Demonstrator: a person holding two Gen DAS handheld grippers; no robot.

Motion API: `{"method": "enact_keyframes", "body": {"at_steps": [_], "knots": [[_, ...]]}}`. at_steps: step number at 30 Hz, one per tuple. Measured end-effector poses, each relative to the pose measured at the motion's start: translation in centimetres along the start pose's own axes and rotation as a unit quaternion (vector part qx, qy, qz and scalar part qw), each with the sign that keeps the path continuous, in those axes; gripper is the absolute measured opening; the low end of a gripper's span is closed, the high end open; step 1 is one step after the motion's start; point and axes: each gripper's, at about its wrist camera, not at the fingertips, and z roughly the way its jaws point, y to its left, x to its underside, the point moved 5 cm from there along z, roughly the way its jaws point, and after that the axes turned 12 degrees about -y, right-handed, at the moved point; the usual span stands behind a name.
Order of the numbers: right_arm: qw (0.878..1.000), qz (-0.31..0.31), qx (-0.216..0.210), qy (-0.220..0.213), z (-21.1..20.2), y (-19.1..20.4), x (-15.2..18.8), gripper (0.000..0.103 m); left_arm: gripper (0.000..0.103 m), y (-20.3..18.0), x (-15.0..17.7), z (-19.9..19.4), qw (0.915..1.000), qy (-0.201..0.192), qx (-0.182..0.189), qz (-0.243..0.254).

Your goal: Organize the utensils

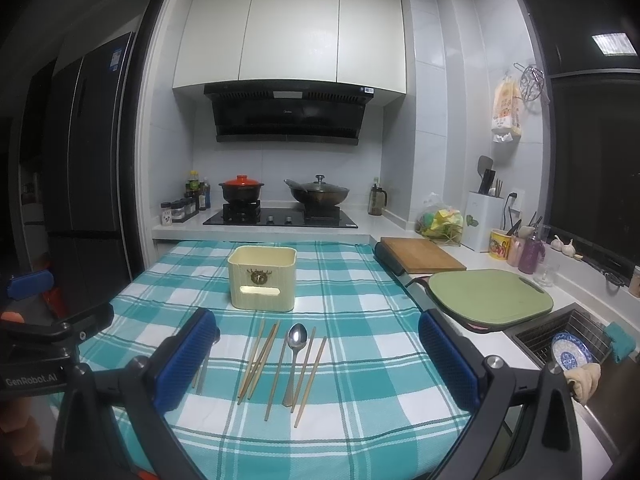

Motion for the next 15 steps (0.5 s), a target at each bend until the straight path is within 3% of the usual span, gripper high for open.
{"method": "enact_keyframes", "body": {"at_steps": [15], "knots": [[1.0,-0.001,-0.002,0.005,0.22,-0.18,0.38,0.103,0.103,0.03,0.27,0.33,1.0,0.006,-0.001,0.001]]}}
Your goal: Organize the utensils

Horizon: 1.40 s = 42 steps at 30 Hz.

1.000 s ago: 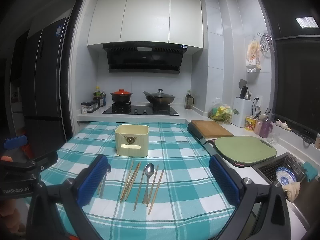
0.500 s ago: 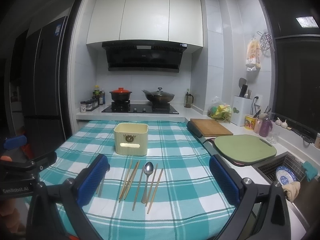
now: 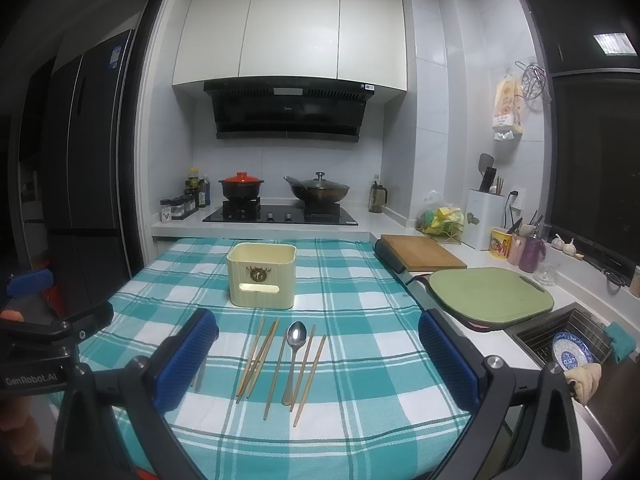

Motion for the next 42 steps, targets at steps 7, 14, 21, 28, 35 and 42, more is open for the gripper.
{"method": "enact_keyframes", "body": {"at_steps": [7,14,21,28,35,42], "knots": [[1.0,0.0,-0.001,0.002,0.15,-0.15,0.04,0.103,0.103,0.11,0.01,0.09,1.0,0.001,0.0,0.0],[1.0,0.0,-0.001,0.004,0.09,-0.25,0.08,0.103,0.103,0.18,-0.07,0.29,1.0,0.003,0.0,0.0],[1.0,0.0,-0.001,0.005,0.11,-0.28,0.18,0.103,0.103,0.32,0.07,0.55,1.0,0.006,-0.001,-0.002],[1.0,-0.002,-0.001,0.011,0.42,-0.46,0.11,0.103,0.103,0.25,0.2,0.86,0.9999,0.012,-0.001,-0.003],[1.0,-0.004,-0.003,0.017,0.64,-0.17,0.11,0.103,0.103,0.29,0.25,0.84,0.9999,0.014,-0.003,-0.004],[1.0,-0.002,0.0,0.023,0.7,-0.22,0.13,0.103,0.103,0.24,0.27,0.63,0.9999,0.012,-0.002,-0.002]]}}
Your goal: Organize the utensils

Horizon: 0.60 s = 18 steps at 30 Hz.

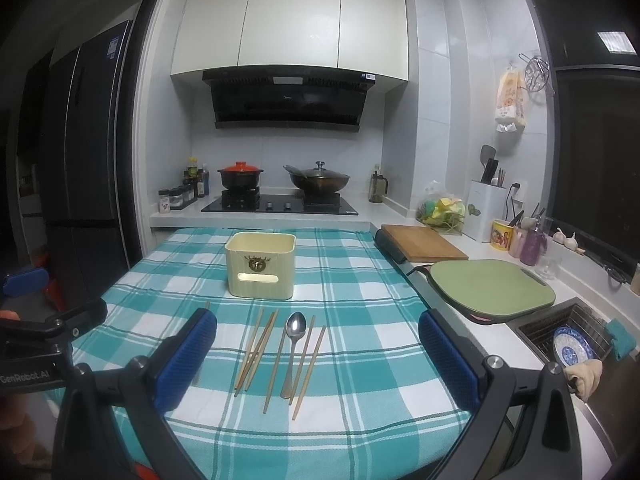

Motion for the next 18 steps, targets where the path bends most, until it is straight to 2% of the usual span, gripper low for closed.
{"method": "enact_keyframes", "body": {"at_steps": [6,18], "knots": [[1.0,0.006,0.0,0.016,0.9,0.0,0.4,0.103,0.103,0.3,0.0,0.3,1.0,0.004,0.0,-0.008],[0.999,0.005,0.009,0.041,2.3,0.0,1.5,0.103,0.103,0.4,0.8,2.3,0.9991,0.039,0.012,-0.013]]}}
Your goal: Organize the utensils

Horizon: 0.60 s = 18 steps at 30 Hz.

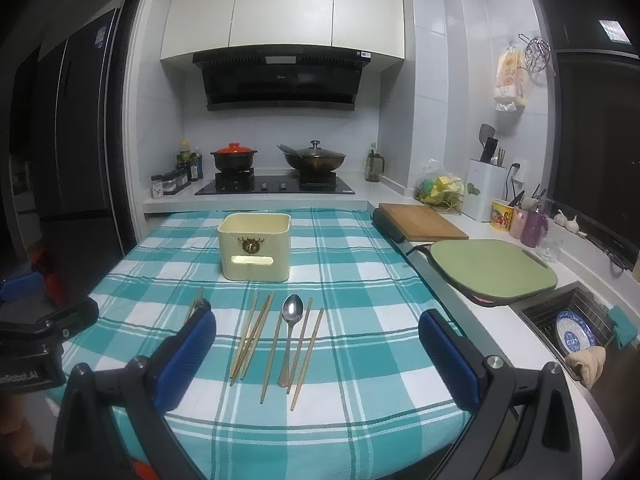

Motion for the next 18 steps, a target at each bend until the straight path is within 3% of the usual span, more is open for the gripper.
{"method": "enact_keyframes", "body": {"at_steps": [7,13,18], "knots": [[1.0,-0.001,0.007,0.015,1.6,-0.1,0.4,0.103,0.103,0.5,0.4,1.4,0.9999,0.011,-0.006,0.001],[0.999,-0.003,0.012,0.031,3.5,-0.2,0.8,0.103,0.103,0.9,1.4,3.5,0.9989,0.04,0.021,-0.016],[0.999,-0.007,0.016,0.05,5.7,-0.3,1.5,0.103,0.103,1.1,2.4,5.5,0.9983,0.054,0.021,-0.008]]}}
